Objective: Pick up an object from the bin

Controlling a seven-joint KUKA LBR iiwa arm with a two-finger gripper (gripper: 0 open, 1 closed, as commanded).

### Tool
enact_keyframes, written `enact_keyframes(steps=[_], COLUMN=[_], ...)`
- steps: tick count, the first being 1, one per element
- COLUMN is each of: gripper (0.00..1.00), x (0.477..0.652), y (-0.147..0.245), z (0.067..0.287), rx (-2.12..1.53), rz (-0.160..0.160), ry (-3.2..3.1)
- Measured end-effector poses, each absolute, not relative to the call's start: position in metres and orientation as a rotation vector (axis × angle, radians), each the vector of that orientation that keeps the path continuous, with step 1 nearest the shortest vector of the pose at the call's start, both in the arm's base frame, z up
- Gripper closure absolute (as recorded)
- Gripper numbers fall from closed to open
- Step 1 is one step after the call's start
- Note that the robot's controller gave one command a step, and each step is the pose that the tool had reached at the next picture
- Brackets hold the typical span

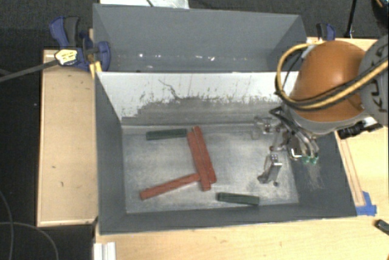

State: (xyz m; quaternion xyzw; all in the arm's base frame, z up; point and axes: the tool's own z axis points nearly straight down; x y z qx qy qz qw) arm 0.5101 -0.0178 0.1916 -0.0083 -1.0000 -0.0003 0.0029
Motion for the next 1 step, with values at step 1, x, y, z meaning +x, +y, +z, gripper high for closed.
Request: enact_keyframes(steps=[1], gripper=[0.00], x=[0.4885], y=[0.0545], z=[0.0668], rx=[0.133], rz=[-0.002], ry=[-3.134])
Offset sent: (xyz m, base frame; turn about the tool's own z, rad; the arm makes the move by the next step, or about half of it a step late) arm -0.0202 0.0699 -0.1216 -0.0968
